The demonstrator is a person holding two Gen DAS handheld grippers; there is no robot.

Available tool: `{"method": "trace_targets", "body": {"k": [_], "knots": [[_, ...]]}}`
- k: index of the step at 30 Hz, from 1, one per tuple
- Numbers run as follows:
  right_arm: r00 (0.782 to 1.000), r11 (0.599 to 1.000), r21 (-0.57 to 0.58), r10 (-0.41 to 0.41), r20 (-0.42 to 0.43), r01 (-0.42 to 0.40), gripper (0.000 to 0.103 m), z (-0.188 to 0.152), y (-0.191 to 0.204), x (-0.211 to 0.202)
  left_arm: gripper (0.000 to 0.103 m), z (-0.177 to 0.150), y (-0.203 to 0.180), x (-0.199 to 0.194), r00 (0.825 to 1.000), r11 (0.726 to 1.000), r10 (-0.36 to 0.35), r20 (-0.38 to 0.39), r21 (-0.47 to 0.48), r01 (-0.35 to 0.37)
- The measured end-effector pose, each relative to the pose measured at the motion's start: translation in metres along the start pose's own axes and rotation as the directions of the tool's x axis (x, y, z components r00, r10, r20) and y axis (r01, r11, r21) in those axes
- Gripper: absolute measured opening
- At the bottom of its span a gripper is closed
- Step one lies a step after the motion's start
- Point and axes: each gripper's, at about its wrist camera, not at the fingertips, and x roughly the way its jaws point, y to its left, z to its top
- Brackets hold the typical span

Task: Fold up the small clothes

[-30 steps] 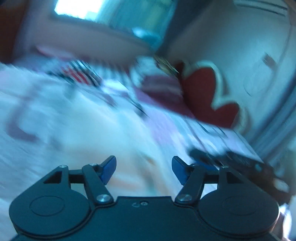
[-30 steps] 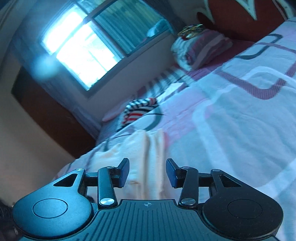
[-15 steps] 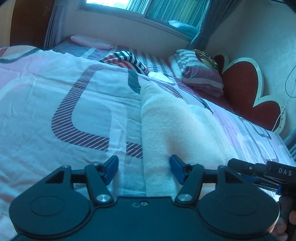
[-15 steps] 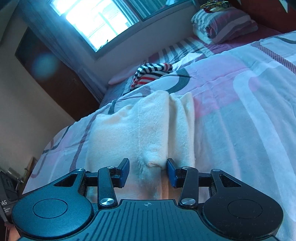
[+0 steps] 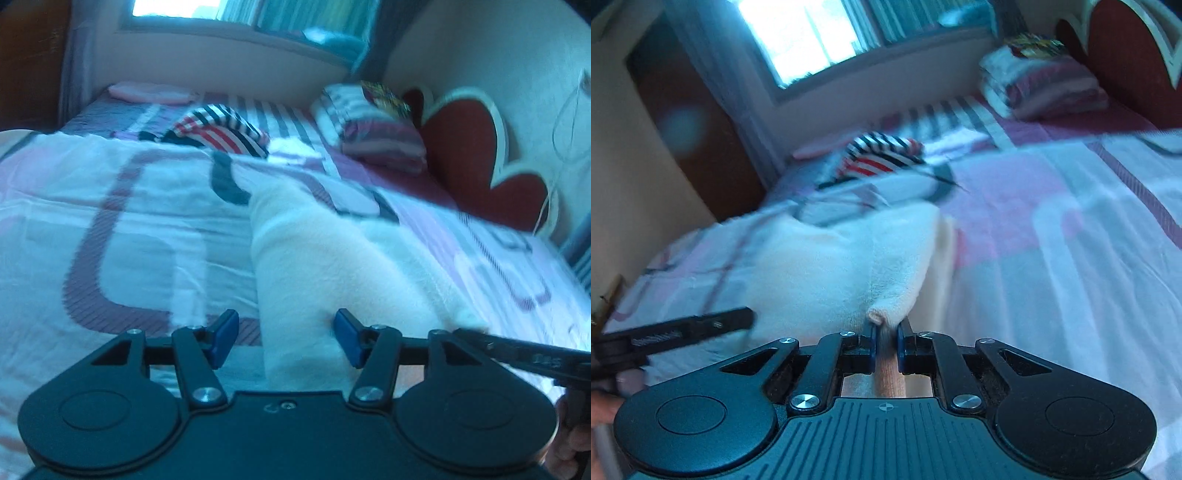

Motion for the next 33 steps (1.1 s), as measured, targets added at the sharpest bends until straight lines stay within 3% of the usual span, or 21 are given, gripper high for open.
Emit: {"method": "trace_targets", "body": {"k": [7,9,11,12,13,14,21,22,23,24,27,29,33], "knots": [[1.000,1.000,0.022,0.017,0.009,-0.017,0.009,0.000,-0.007,-0.005,0.067,-0.003,0.005,0.012,1.000,1.000,0.004,-0.016,0.016,-0.004],[1.000,0.999,0.024,0.026,0.012,-0.026,0.009,0.001,-0.006,-0.009,0.062,0.001,0.007,0.007,1.000,1.000,-0.013,-0.002,-0.001,0.013],[0.998,0.998,0.030,0.053,0.025,-0.054,0.010,0.008,-0.006,-0.014,0.058,0.010,0.009,-0.003,0.997,0.999,-0.035,0.066,-0.008,0.036],[0.997,0.996,0.053,0.071,0.033,-0.073,0.013,0.015,-0.009,-0.015,0.059,0.015,0.011,-0.004,0.995,0.999,-0.049,0.091,-0.009,0.050],[0.995,0.994,0.075,0.076,0.059,-0.081,0.030,0.023,-0.013,-0.015,0.059,0.022,0.013,-0.003,0.993,0.998,-0.055,0.102,-0.014,0.057],[0.994,0.994,0.081,0.071,0.084,-0.077,0.040,0.033,-0.016,-0.013,0.059,0.029,0.014,0.001,0.994,0.998,-0.052,0.098,-0.020,0.055],[0.994,0.981,0.163,0.105,0.027,-0.108,0.040,0.074,-0.036,0.038,0.059,0.054,0.023,0.034,0.997,0.997,-0.040,0.065,-0.059,0.044],[0.995,0.983,0.151,0.099,0.022,-0.101,0.038,0.074,-0.035,0.040,0.058,0.054,0.024,0.038,0.998,0.998,-0.036,0.058,-0.056,0.039],[0.995,0.986,0.132,0.094,0.031,-0.097,0.016,0.073,-0.034,0.040,0.058,0.054,0.025,0.041,0.998,0.998,-0.032,0.050,-0.057,0.035],[0.995,0.990,0.111,0.086,0.052,-0.092,0.004,0.071,-0.033,0.035,0.058,0.054,0.026,0.044,0.999,0.998,-0.032,0.043,-0.058,0.035],[0.992,0.997,0.058,0.044,0.121,-0.051,0.005,0.064,-0.033,0.021,0.058,0.053,0.027,0.048,0.997,0.997,-0.057,0.060,-0.046,0.060],[0.996,1.000,0.016,-0.001,0.089,-0.001,0.005,0.060,-0.031,0.032,0.056,0.054,0.025,0.054,0.995,0.996,-0.077,0.067,-0.031,0.079],[0.998,0.998,0.045,-0.036,0.058,0.033,0.005,0.055,-0.040,0.048,0.063,0.051,0.021,0.078,1.000,1.000,-0.014,0.004,0.016,0.014]]}}
